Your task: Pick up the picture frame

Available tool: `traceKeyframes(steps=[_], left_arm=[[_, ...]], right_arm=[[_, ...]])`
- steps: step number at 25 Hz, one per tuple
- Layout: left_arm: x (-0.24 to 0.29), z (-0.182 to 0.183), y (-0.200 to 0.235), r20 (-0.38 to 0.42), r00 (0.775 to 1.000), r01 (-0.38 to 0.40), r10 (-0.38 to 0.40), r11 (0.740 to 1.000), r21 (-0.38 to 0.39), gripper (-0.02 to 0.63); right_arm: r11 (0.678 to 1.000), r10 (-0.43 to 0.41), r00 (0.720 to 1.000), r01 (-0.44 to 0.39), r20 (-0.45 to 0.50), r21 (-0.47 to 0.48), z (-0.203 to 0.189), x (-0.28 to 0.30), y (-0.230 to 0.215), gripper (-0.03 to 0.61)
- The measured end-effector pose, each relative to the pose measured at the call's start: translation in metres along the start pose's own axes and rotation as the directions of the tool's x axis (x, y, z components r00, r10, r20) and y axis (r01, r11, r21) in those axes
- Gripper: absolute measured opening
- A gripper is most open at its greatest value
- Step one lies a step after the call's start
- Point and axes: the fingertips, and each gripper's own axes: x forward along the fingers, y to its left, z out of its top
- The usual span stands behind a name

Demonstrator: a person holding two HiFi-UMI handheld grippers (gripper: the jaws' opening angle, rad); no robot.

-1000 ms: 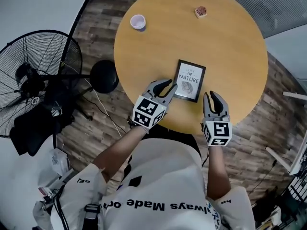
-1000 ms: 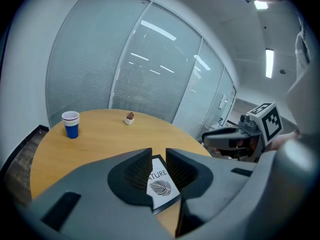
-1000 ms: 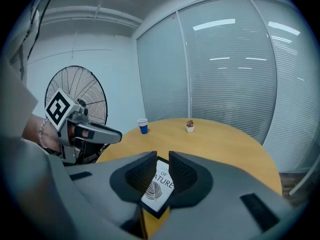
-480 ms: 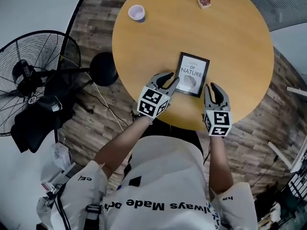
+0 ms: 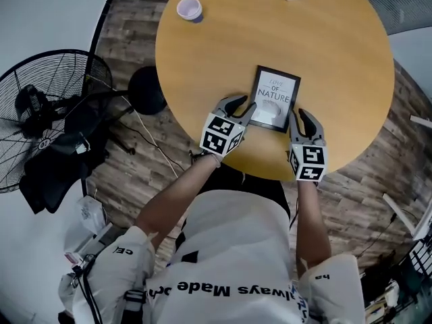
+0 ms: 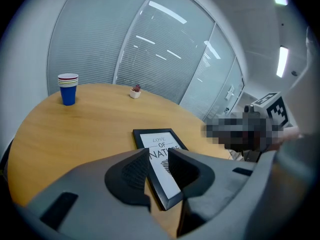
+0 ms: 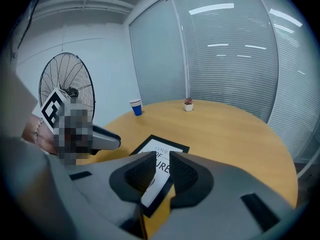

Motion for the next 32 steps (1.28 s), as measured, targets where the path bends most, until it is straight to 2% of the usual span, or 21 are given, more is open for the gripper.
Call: traceKeyframes(steps=[14, 32], left_arm=[[0.030, -0.027, 0.016, -0.063, 0.998, -0.012, 0.010, 0.999, -0.033, 0.104], [0.050, -0.046, 0.021, -0.118, 0.993, -0.028, 0.023, 0.999, -0.038, 0.107]], right_arm=[[0.999, -0.005, 0.997, 0.007, -0.080, 0.033, -0.039, 0.032, -0.006, 0.089], [0.996, -0.012, 0.988, 0.026, -0.155, 0.088, -0.078, 0.058, -0.014, 0.109]])
